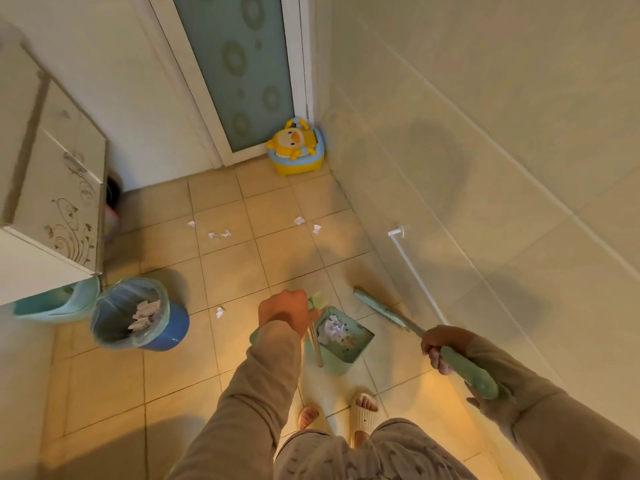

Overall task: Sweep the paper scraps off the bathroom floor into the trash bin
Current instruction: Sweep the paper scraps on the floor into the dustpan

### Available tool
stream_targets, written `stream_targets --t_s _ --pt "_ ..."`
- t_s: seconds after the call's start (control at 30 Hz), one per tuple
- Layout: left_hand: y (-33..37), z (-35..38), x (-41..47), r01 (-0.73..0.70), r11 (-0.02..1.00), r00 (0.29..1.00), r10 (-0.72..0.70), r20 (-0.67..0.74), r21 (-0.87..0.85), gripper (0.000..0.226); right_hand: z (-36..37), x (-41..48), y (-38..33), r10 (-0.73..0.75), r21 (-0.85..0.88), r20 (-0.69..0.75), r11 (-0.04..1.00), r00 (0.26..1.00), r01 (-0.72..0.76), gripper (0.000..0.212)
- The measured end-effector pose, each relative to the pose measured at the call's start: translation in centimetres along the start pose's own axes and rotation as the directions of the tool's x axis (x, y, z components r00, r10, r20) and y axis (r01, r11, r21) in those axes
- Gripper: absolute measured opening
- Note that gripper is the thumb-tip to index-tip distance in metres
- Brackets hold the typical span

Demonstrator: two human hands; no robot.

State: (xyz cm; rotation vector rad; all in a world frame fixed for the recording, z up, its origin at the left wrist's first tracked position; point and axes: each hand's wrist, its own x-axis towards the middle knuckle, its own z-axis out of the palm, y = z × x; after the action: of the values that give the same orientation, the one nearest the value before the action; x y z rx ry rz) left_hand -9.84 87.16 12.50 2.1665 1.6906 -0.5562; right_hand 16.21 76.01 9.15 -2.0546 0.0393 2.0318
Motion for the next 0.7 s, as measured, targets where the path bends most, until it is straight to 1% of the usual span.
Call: stream_targets --t_s 0.03,0.1,0.2,0.3,0.37,0.43,0.53,0.63,0.7 --pt "-0.6 0.2 -0.5 0.016 1.0 1.0 -0.016 -0.005 -0.017 0.043 0.8 0.1 0.1 -0.012 0.025 -0.004 1.0 1.0 0.012 0.032" --pt "-2.3 1.0 -1.5 0.07 0.995 0.997 -0.071 -0.013 -0.07 0.043 2.4 -0.1 -0.1 -0.028 0.0 -0.012 1.0 1.0 0.028 0.032" --pt "-6.3 2.5 -3.3 0.195 0.964 0.98 -0.199 0.0 -0.182 0.046 4.6 -0.8 -0.7 -0.082 -0.012 -0.006 0.997 0.997 0.082 0.032" --pt "-10.0 4.1 -5.0 0.315 0.893 0.946 -0.321 0.036 -0.323 0.046 6.7 -0.9 -1.7 -0.116 -0.053 -0.027 0.992 0.993 0.115 0.028" --pt "-11.7 4.7 -6.0 0.383 0.831 0.917 -0.395 0.055 -0.404 0.046 8.7 -0.7 -2.8 -0.115 -0.131 -0.037 0.985 0.993 0.109 0.027" --pt "-12.5 5.0 -6.7 0.413 0.806 0.9 -0.433 0.054 -0.424 0.046 10.8 -0.4 -4.1 -0.115 -0.248 -0.028 0.963 0.993 0.104 0.026" --pt "-13.1 5.2 -7.7 0.438 0.798 0.883 -0.469 0.03 -0.413 0.046 14.0 0.5 -5.8 -0.141 -0.368 0.009 0.92 0.99 0.134 0.022" --pt "-13.7 5.3 -8.7 0.48 0.786 0.858 -0.513 0.021 -0.391 0.044 16.7 1.1 -7.3 -0.156 -0.463 0.058 0.871 0.986 0.165 0.023" --pt "-14.2 5.2 -9.3 0.521 0.753 0.83 -0.558 0.031 -0.403 0.043 18.0 1.7 -8.3 -0.17 -0.5 0.094 0.844 0.981 0.195 0.023"
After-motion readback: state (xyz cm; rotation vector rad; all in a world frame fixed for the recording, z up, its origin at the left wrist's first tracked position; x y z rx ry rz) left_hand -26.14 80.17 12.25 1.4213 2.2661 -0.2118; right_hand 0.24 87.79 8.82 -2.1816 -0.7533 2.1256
